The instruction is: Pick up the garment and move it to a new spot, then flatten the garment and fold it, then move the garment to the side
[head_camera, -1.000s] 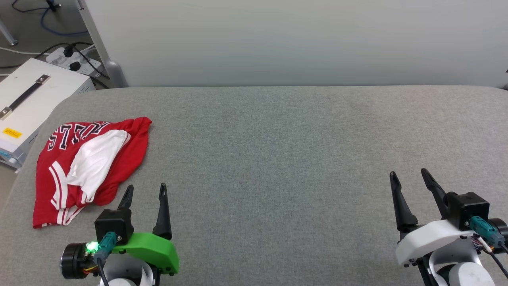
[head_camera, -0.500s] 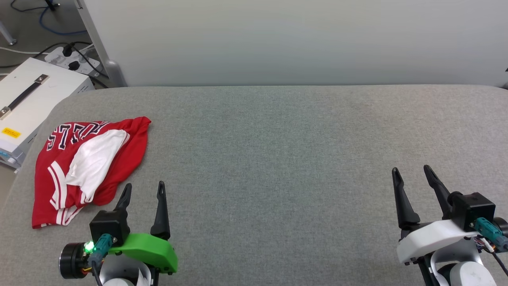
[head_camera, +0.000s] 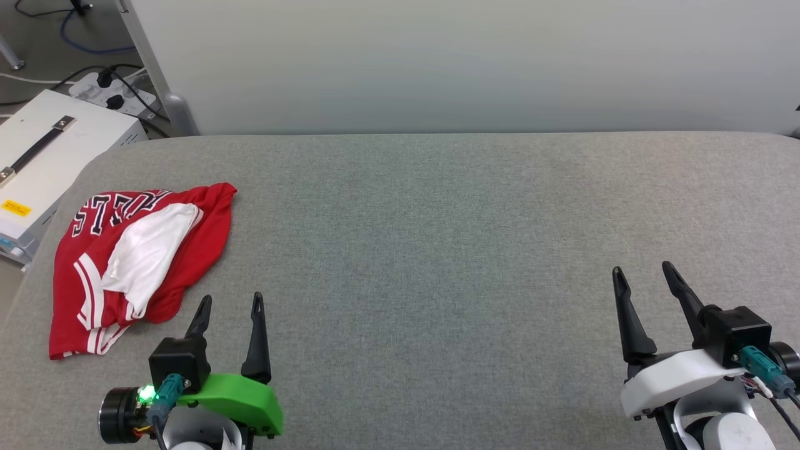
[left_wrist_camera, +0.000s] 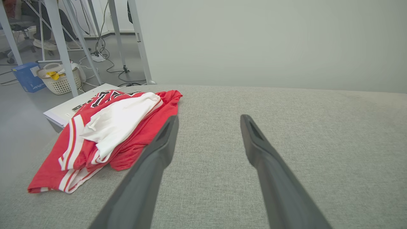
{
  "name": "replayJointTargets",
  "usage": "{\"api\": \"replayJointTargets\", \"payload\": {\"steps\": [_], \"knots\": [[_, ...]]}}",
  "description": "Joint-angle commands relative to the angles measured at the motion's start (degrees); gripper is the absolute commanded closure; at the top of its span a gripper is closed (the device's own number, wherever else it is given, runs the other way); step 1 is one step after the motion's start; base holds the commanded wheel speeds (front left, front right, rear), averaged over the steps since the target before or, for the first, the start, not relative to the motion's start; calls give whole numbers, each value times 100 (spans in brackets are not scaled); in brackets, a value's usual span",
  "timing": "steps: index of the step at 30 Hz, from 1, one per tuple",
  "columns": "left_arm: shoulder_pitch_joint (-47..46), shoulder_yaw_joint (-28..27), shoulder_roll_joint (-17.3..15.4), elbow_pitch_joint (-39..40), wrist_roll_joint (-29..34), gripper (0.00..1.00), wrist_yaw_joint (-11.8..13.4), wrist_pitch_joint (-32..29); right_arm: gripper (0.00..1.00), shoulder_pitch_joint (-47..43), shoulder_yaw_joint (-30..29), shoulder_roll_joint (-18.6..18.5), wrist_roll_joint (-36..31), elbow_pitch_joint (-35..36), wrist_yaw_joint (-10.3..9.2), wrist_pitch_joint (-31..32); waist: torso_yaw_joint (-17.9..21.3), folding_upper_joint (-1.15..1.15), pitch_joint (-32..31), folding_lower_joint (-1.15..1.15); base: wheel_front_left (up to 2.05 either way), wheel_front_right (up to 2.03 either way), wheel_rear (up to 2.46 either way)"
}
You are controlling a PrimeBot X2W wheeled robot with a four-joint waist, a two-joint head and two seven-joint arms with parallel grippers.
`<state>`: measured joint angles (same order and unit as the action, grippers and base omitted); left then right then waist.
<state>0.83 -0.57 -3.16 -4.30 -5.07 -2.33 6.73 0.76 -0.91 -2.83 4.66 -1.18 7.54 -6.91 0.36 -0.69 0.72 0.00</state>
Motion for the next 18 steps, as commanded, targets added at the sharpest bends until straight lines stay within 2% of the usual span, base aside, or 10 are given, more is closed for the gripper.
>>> {"api": "replayJointTargets", "payload": {"steps": [1,18], "knots": [[-48,-3,14,-33,40,0,6,74,0,99,8,-4,-37,-18,-3,-67,-2,34,6,0,0,0,0],[-77,26,18,129,-21,0,-122,277,0,140,-45,-4,130,131,-3,-267,-4,43,57,0,0,0,0]]}}
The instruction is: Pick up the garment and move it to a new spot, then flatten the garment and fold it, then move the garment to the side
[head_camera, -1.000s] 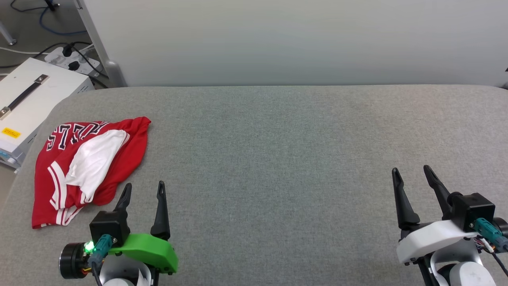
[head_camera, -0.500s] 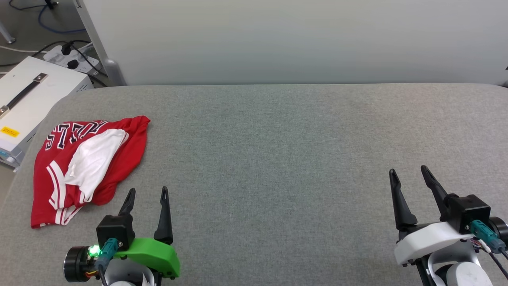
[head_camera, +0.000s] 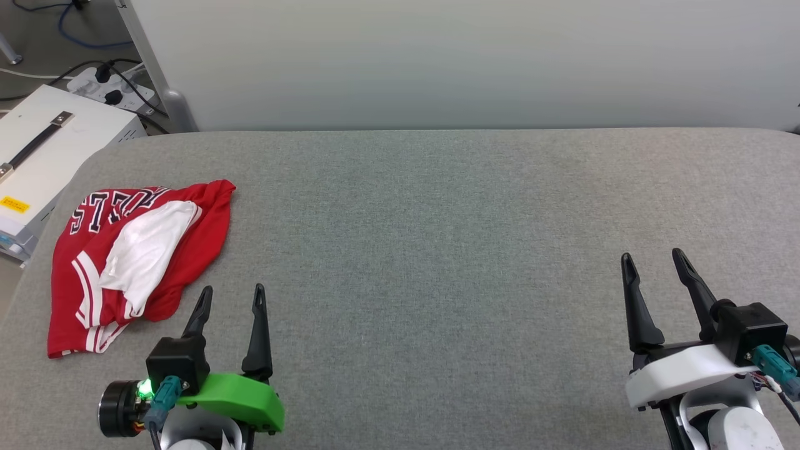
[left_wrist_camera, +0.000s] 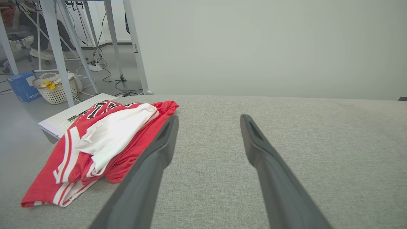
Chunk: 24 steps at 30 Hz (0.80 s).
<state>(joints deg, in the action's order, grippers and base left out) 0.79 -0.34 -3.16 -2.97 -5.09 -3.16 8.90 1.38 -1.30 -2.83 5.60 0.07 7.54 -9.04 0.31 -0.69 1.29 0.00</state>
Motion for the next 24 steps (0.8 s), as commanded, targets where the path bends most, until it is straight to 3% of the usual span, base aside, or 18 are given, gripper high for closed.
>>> {"api": "replayJointTargets", "payload": {"steps": [1,24], "knots": [[-67,10,18,-28,-26,0,-48,72,0,76,-1,-4,43,-16,-3,-66,1,44,1,0,0,0,0],[-88,81,23,-454,-127,0,-177,343,0,104,35,-4,217,-387,-4,-333,-51,56,34,0,0,0,0]]}}
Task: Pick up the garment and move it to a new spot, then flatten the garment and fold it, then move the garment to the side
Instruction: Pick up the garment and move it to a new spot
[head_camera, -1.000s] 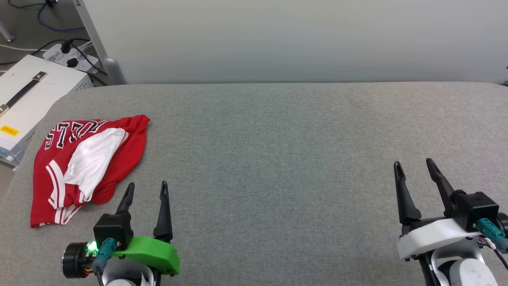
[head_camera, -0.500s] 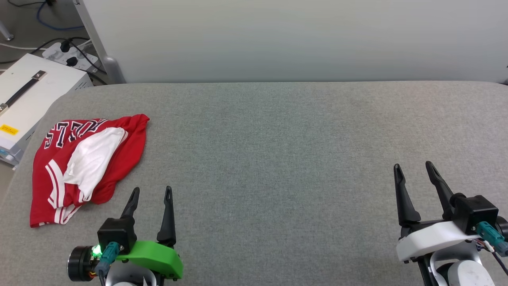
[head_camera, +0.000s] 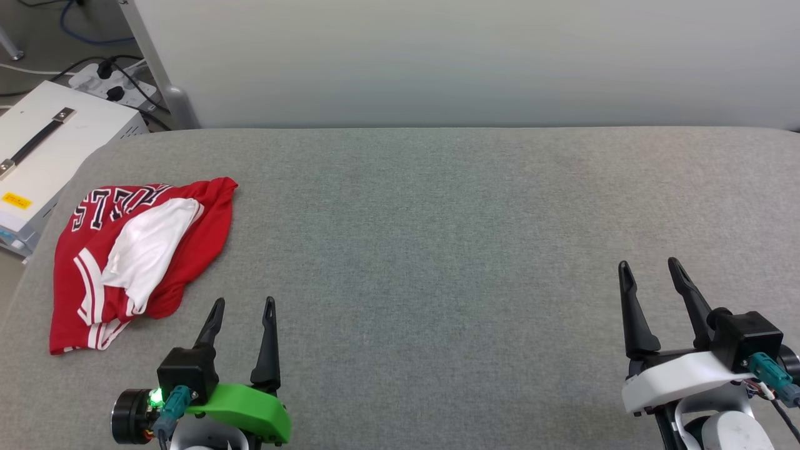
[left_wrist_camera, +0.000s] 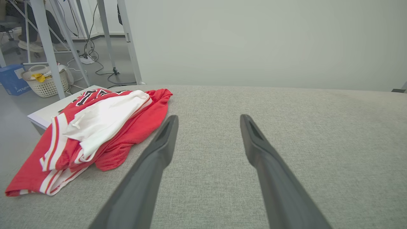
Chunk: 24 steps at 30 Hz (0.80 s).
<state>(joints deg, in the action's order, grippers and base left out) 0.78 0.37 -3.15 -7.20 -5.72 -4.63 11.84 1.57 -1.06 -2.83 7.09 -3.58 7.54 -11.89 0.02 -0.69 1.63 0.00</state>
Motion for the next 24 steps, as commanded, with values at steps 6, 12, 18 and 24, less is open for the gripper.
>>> {"api": "replayJointTargets", "payload": {"steps": [6,12,18,24], "knots": [[-131,-17,23,-160,-135,0,9,120,0,52,173,-5,57,-117,-5,-117,-280,60,-14,0,0,0,0],[-90,-101,25,-223,-126,0,-16,191,0,42,336,-5,114,-191,-5,-187,-677,63,-72,0,0,0,0],[-84,-164,26,-255,-113,0,-75,265,0,37,487,-5,212,-268,-5,-260,-1148,66,-114,0,0,0,0],[-70,-153,27,-279,-154,0,-108,316,0,50,603,-5,293,-331,-5,-311,-1585,69,-129,0,0,0,0]]}}
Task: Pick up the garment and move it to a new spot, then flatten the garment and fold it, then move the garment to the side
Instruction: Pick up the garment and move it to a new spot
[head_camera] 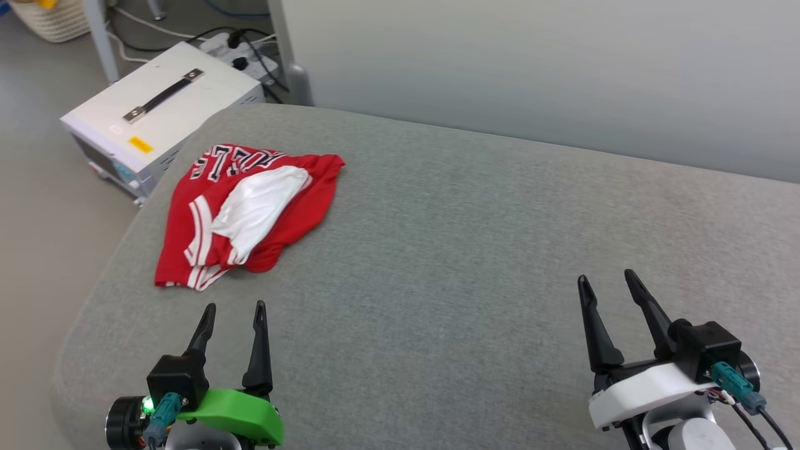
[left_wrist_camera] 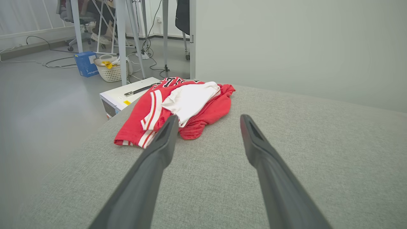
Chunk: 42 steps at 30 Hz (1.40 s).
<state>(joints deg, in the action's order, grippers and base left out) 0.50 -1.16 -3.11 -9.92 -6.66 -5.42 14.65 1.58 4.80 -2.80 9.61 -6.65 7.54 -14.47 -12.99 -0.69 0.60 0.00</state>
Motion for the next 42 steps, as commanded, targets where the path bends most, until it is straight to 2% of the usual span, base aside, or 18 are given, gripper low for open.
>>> {"api": "replayJointTargets", "payload": {"steps": [1,12,24,31,36,42], "knots": [[-36,4,24,-7,-64,0,-26,35,0,56,38,-8,41,-31,-5,-52,-331,69,-27,0,0,0,0],[-7,46,24,82,-63,0,-47,35,0,89,205,-8,59,-51,-5,-52,-751,69,-8,0,0,0,0],[39,77,24,133,-70,0,-44,35,0,93,271,-8,95,-80,-5,-52,-831,69,-22,0,0,0,0],[-46,41,24,132,-130,0,-35,35,0,159,277,-8,49,-58,-5,-52,-664,69,159,0,0,0,0],[-427,131,1,-230,-117,0,-117,35,0,307,265,-8,-56,-7,-5,-52,-435,69,532,0,0,0,0],[-1534,349,-359,-1168,-303,0,-191,-16,0,615,302,-8,-237,72,-5,-52,-38,69,1240,0,0,0,0]]}}
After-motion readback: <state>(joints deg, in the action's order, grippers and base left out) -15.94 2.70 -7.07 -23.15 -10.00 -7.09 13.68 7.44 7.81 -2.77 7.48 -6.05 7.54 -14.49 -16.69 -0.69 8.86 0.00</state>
